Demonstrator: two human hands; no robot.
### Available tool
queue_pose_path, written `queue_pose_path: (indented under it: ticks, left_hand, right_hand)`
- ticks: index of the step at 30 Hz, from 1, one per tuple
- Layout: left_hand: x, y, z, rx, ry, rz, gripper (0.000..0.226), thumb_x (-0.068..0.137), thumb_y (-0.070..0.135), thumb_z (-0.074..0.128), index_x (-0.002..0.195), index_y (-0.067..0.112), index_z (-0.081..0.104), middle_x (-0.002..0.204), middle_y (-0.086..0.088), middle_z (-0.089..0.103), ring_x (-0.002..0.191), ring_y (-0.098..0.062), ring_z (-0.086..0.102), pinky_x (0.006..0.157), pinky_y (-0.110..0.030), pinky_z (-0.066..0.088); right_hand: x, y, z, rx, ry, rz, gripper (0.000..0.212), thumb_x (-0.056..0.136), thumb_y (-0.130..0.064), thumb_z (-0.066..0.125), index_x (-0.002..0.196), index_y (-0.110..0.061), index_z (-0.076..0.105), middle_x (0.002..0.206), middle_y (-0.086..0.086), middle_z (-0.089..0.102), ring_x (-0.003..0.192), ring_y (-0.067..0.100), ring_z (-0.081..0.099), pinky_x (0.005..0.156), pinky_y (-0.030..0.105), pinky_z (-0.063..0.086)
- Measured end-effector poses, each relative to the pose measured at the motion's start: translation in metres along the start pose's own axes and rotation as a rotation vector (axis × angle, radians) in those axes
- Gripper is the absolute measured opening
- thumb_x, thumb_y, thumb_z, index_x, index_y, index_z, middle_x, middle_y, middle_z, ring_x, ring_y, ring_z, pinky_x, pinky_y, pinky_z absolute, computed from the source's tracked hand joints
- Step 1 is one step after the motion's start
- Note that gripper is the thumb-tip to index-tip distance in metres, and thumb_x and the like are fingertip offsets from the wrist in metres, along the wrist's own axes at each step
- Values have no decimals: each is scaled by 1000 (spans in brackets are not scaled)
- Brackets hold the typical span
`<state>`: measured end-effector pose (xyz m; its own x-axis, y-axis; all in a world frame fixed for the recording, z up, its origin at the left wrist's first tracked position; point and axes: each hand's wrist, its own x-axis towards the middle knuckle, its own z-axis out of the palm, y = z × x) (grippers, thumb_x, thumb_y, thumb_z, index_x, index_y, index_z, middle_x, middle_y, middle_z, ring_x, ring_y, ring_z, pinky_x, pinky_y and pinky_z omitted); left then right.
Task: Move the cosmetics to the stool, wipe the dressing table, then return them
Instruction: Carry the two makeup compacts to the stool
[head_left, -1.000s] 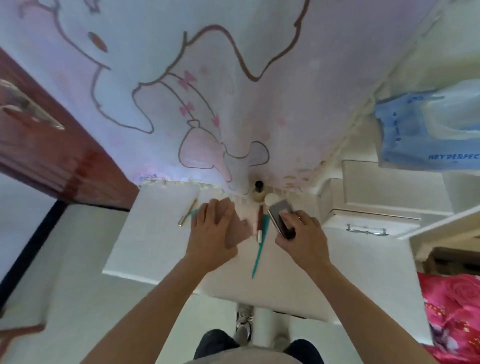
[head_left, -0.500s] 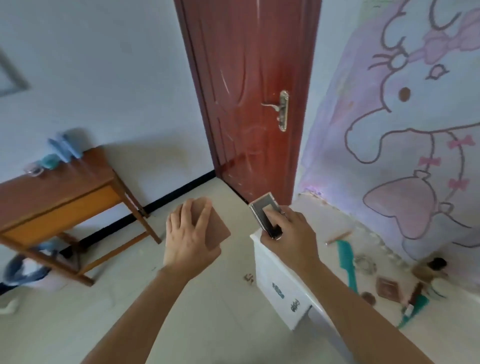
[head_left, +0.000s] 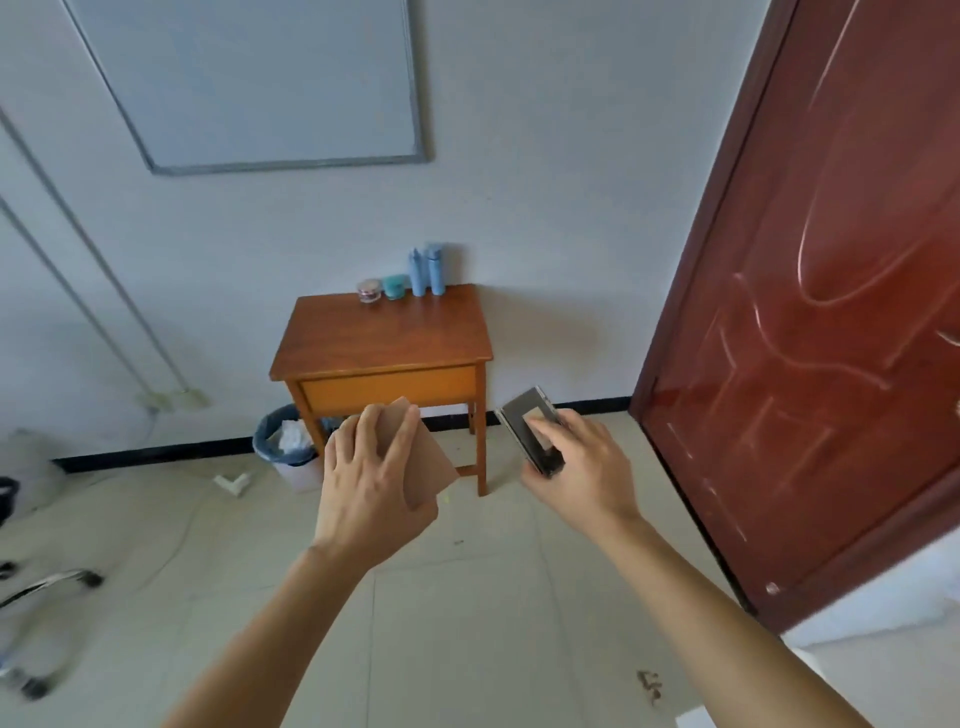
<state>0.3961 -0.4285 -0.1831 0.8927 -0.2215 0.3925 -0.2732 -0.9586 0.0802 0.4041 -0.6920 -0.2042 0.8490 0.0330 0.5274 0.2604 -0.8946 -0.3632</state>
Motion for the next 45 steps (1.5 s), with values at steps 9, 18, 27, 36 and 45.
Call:
queue_pose_path:
  ticks: [9, 18, 27, 36, 45]
  left_hand:
    - [82, -100, 48, 27, -40, -64, 107, 53, 57, 77, 146, 24, 35, 140, -11, 35, 124, -36, 35, 98, -57, 41]
    - [277, -197, 110, 113, -91, -60, 108, 54, 55, 79, 146, 22, 35, 140, -13, 36, 123, -35, 34, 97, -57, 44]
    - [402, -308, 151, 122, -86, -174, 107, 58, 63, 68, 149, 28, 25, 145, -10, 33, 128, -34, 32, 99, -54, 43]
    - [495, -446, 241, 45, -240, -157, 104, 64, 63, 62, 153, 25, 24, 153, -12, 25, 136, -35, 19, 113, -50, 26]
    - [550, -558, 348, -50, -608, 68, 107, 65, 74, 61, 147, 39, 2, 154, 1, 9, 140, -29, 6, 116, -51, 19]
  right_hand:
    - [118, -28, 124, 74, -37, -73, 55, 66, -30, 77, 120, -26, 69, 115, -8, 65, 98, 22, 62, 71, 29, 53]
    - [301, 2, 254, 134, -35, -76, 55, 71, -41, 67, 124, -26, 65, 119, -10, 63, 101, 15, 58, 76, 26, 53]
    - [471, -26, 347, 133, -68, -150, 55, 71, -42, 68, 124, -26, 62, 120, -9, 65, 104, 15, 59, 79, 26, 52]
    - [550, -51, 474, 46, -213, -85, 52, 70, -41, 70, 120, -28, 64, 118, -10, 65, 102, 14, 61, 76, 26, 51]
    - [577, -79, 597, -3, -522, 255, 49, 77, -54, 66, 120, -38, 53, 117, -15, 60, 99, 9, 55, 74, 19, 45]
